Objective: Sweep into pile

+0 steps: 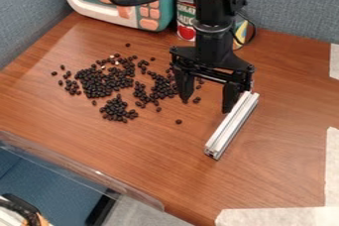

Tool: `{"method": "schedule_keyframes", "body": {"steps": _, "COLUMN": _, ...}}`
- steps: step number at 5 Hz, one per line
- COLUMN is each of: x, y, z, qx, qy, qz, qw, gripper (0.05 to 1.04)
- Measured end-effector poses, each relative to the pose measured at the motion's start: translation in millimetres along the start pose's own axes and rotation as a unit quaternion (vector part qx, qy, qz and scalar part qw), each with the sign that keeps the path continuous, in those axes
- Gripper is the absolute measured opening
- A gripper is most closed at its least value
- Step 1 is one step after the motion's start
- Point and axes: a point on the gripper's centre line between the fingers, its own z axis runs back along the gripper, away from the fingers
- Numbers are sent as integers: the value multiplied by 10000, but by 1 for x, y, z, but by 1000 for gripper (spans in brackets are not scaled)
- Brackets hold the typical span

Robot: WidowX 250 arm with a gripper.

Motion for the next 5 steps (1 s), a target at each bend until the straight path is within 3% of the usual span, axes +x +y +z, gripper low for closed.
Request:
{"method": "schedule_keyframes", "body": {"steps": 1, "x": -2, "y": 1, "z": -9, "qx": 21, "qy": 136, "qz": 13, "qw": 9999, "gripper": 1000}}
{"method": "schedule_keyframes", "body": {"steps": 2, "x": 10, "y": -5, "z": -26, "qx": -33, "qy": 114, "qz": 16, "qw": 9999, "gripper": 1000}}
{"method": "schedule_keyframes", "body": {"steps": 3, "x": 20, "y": -17, "z": -37, "qx": -78, "qy": 3, "qz": 54, "qw": 10000, "gripper": 1000}}
{"method": "schedule_keyframes", "body": {"steps": 5, "x": 37, "y": -46, "z": -51, "qx": 105, "qy": -234, "qz": -194, "qw": 9995, "gripper": 999}}
